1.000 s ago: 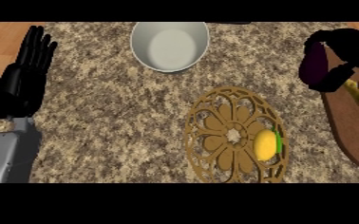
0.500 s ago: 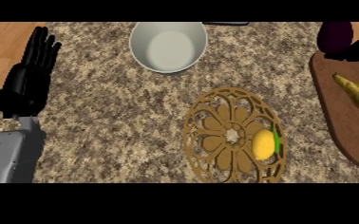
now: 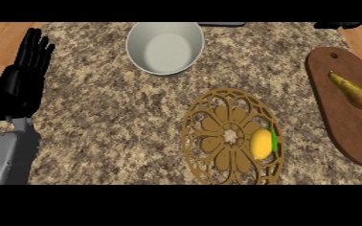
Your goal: Pick the eggplant from the placemat and place it in the bowl
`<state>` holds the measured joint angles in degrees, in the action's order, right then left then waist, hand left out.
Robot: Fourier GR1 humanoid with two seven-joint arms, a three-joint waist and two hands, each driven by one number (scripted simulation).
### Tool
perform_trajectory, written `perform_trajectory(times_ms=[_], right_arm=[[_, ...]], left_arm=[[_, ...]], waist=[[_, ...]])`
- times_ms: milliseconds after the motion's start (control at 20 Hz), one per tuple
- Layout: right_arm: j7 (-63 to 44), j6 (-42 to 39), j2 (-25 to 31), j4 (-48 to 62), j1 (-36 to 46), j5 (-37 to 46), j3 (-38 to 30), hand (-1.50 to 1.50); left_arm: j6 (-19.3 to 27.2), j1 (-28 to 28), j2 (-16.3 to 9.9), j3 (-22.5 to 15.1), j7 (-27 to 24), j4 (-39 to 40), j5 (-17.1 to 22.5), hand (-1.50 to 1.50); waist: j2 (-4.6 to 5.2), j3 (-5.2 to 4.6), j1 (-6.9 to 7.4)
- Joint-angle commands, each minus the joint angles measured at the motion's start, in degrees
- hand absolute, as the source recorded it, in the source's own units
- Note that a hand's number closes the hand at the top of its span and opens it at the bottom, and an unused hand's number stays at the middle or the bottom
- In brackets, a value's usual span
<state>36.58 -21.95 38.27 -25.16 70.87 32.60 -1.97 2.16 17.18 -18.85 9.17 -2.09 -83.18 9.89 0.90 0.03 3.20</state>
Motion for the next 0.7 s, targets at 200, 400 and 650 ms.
perform_trajectory(times_ms=[200,400,650], right_arm=[[-7.22,-4.59,-8.77,4.81,10.53,-1.67,-1.75,1.50],[-10.09,-1.68,-15.12,6.01,12.46,0.84,0.56,1.50],[-13.68,-0.53,-21.21,7.92,14.77,2.41,1.79,1.50]], left_arm=[[1.12,2.13,-0.77,1.22,2.97,0.53,-0.16,0.00],[-0.92,-0.23,-0.79,1.95,-0.05,0.45,0.83,0.00],[0.97,-1.78,1.60,-0.14,-0.30,-1.34,-1.24,0.00]], waist=[[-0.40,-0.04,-1.27],[-0.14,-0.09,-0.57],[-0.28,-0.06,-0.72]])
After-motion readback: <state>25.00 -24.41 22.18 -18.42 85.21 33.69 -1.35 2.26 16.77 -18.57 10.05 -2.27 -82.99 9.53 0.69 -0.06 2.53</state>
